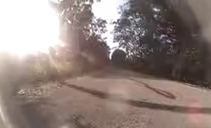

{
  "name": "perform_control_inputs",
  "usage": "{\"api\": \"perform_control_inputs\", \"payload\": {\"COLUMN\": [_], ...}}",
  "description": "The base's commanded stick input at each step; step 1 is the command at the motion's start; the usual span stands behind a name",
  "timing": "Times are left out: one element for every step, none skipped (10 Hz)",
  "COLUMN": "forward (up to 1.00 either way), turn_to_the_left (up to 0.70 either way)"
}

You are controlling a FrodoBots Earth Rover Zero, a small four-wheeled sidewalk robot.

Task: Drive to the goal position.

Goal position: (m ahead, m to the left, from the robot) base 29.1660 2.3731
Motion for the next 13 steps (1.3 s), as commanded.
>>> {"api": "perform_control_inputs", "payload": {"forward": [0.7, 0.7, 0.7, 0.7, 0.7, 0.7, 0.7, 0.7, 0.7, 0.7, 0.7, 0.7, 0.7], "turn_to_the_left": [0.0, 0.0, 0.0, 0.0, 0.0, 0.0, 0.0, 0.0, 0.0, 0.0, 0.0, 0.01, 0.02]}}
